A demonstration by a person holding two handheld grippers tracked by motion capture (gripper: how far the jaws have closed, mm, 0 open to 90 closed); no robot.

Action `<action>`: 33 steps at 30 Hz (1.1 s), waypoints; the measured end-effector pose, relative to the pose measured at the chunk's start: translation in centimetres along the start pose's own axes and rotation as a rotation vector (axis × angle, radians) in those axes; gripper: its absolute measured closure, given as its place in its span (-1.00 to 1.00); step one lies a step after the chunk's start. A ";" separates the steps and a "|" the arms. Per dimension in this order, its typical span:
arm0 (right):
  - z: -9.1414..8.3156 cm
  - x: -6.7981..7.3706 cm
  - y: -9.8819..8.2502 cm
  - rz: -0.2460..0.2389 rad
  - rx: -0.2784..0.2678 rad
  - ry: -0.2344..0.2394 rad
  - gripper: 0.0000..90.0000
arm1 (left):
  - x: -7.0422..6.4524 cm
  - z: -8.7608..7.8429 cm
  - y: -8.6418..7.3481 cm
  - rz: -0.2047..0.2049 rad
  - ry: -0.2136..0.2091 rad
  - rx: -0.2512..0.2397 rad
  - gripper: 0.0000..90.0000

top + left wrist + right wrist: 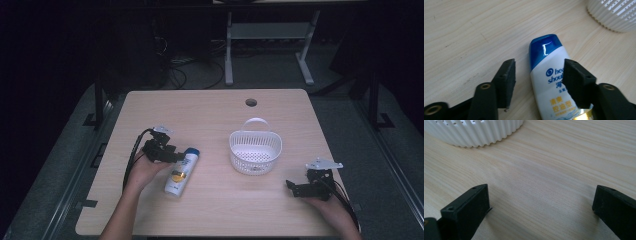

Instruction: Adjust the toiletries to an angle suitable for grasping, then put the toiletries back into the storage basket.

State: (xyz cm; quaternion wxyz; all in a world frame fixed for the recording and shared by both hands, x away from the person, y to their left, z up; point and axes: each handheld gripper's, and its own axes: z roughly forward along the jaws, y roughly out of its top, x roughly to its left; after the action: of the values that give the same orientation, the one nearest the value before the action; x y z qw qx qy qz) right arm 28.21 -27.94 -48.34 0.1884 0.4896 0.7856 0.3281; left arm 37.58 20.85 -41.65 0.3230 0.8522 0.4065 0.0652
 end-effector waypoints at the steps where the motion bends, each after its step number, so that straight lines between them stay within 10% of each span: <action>1: 0.0 0.0 0.0 0.000 0.000 0.000 -0.99 | -0.1 0.0 0.0 -0.004 0.001 0.004 -0.23; 14: 0.0 0.0 0.0 0.000 0.000 0.000 -0.99 | -2.2 2.1 0.3 0.014 0.061 0.072 -0.59; 33: 0.0 0.0 0.0 0.000 0.000 0.000 -0.99 | -2.8 5.3 0.6 0.004 0.096 0.149 -0.61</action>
State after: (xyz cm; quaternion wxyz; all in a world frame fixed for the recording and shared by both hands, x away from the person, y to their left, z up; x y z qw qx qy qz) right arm 28.21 -27.94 -48.34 0.1883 0.4897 0.7855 0.3282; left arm 38.07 15.91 -45.00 0.2387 0.8706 0.4234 0.0763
